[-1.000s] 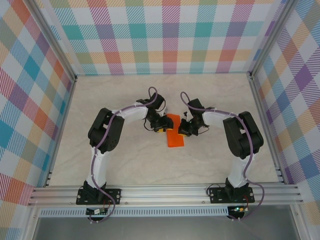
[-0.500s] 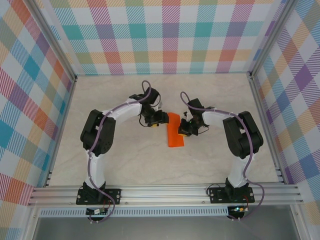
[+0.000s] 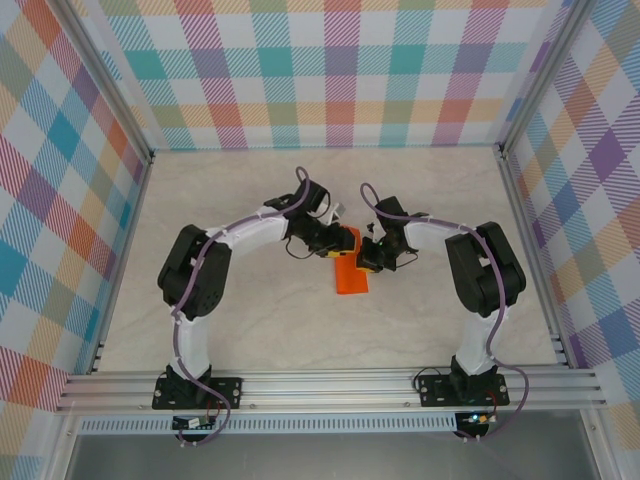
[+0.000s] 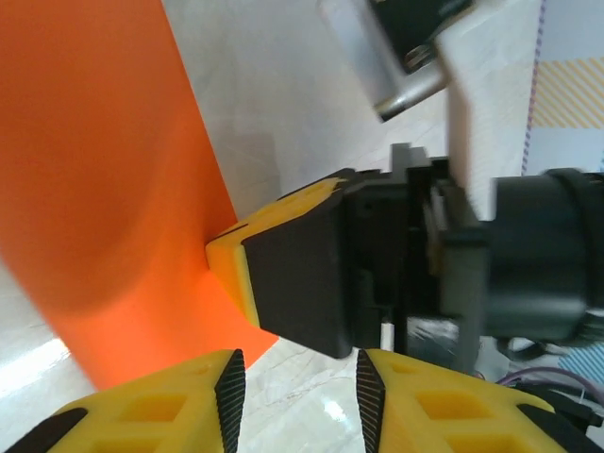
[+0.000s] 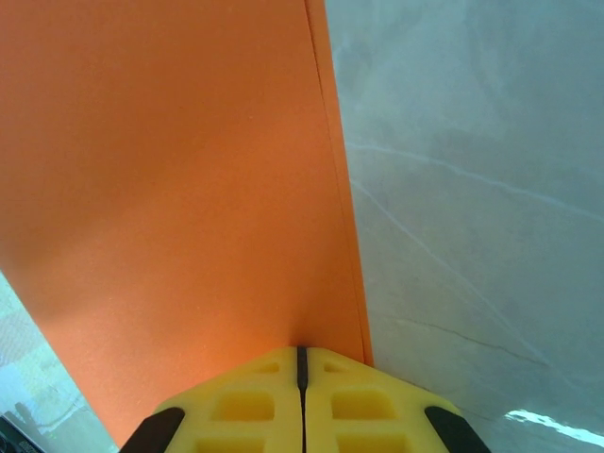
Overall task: Fold a paper plane with a square sheet of paper (fold left side to right side)
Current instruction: First fold the square sheet of paper in half at the center of the table.
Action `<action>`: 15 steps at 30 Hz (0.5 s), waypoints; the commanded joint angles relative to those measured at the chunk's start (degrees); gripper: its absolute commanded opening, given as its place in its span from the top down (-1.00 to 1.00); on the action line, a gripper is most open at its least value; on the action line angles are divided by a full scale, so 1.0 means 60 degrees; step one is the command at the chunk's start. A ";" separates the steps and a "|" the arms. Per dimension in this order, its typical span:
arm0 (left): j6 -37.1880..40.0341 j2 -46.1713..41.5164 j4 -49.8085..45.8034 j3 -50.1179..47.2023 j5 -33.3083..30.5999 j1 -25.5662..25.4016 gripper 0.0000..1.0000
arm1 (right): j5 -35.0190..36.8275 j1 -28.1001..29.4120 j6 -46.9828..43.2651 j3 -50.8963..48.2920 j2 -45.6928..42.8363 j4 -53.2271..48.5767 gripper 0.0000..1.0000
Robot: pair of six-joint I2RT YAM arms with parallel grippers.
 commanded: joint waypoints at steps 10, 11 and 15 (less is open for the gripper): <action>0.0507 0.0980 -0.0501 -0.0162 -0.0628 -0.0045 0.26 | 0.0419 0.0071 -0.0273 -0.0070 0.0486 -0.0689 0.88; 0.0575 0.1009 -0.0582 -0.0193 -0.0717 -0.0022 0.26 | 0.0437 0.0071 -0.0271 -0.0068 0.0497 -0.0698 0.88; 0.0690 0.1044 -0.0501 -0.0497 -0.0754 0.0142 0.26 | 0.0475 0.0072 -0.0332 -0.0048 0.0521 -0.0799 0.88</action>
